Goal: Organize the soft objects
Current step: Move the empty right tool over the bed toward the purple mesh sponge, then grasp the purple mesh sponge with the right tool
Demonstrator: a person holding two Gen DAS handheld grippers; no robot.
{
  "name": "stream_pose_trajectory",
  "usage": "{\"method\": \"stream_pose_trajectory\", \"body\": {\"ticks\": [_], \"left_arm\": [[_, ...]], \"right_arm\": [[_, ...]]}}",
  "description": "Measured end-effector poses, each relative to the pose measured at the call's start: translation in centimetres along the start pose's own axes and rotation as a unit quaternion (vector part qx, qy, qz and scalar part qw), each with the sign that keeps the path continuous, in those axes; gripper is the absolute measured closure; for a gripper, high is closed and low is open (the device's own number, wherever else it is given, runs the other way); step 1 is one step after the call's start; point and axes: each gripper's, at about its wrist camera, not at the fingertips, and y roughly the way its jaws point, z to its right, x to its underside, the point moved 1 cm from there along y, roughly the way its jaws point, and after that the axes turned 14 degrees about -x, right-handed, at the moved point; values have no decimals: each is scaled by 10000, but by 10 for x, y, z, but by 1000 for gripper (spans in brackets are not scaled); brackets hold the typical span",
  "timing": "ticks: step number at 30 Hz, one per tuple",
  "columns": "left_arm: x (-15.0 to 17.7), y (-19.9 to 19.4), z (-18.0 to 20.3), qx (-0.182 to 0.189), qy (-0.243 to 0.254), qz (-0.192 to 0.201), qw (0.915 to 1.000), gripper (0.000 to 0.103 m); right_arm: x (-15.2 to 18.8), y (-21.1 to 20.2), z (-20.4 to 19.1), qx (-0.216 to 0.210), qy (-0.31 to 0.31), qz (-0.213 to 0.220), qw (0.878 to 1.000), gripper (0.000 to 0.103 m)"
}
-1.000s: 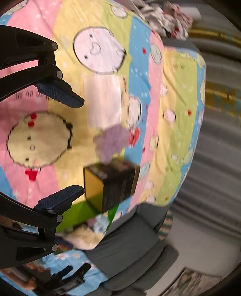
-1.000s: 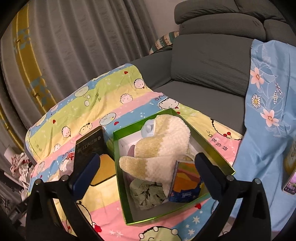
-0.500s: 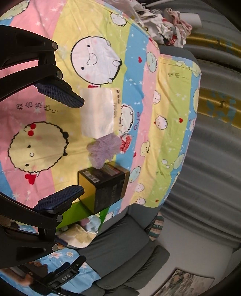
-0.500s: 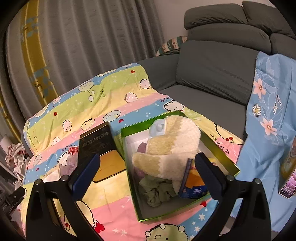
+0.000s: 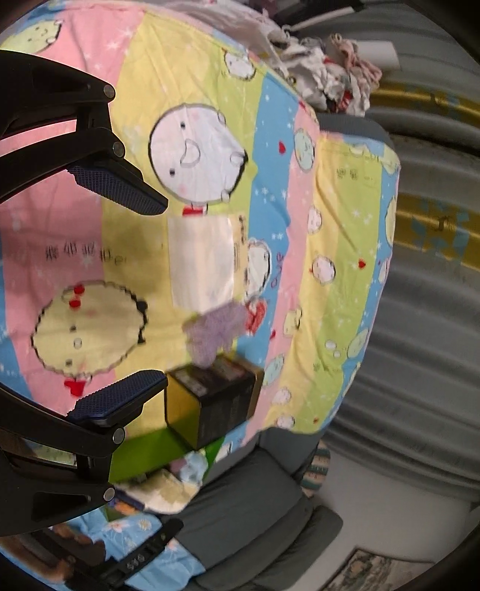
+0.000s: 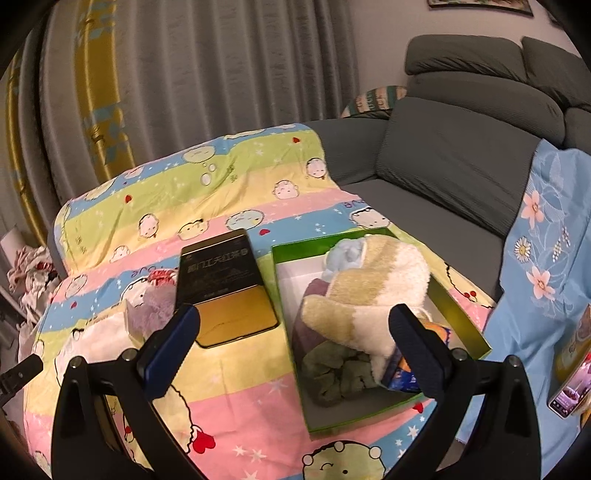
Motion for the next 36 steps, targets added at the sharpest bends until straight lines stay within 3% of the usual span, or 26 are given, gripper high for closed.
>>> {"method": "stream_pose_trajectory", "body": {"ticks": [4, 7, 10, 12, 17, 19, 22, 28, 30, 36], "left_arm": [[-2, 5, -12, -250, -122, -62, 9996, 17], [-4, 8, -20, -266, -205, -102, 9994, 17], [-5, 11, -28, -433, -274, -109, 9986, 17], [-5, 14, -33, -547, -280, -146, 9980, 17], [-5, 21, -43, -758, -248, -240, 9965, 17], [-6, 21, -46, -794, -269, -236, 9962, 17], [-6, 22, -50, -843, -323, -231, 9956, 17], [-8, 23, -57, -798, -438, -275, 9955, 17], [-10, 25, -59, -768, -487, -313, 9954, 17], [-9, 25, -59, -743, -468, -337, 9956, 17]], "right_arm": [[3, 8, -15, -353, -57, -117, 9993, 1], [6, 20, -31, -1016, -54, -340, 9942, 2], [7, 41, -59, -1780, -21, -683, 9816, 3], [4, 61, -82, -2087, -127, -981, 9730, 9], [-4, 128, -129, -2394, -268, -1912, 9515, 35], [-5, 165, -146, -2271, -292, -2290, 9461, 42], [1, 206, -161, -1708, -579, -2692, 9461, 48], [11, 258, -176, -934, -1423, -3268, 9296, 46], [14, 270, -173, -691, -1504, -3378, 9265, 45], [18, 283, -175, -498, -1845, -3409, 9205, 43]]}}
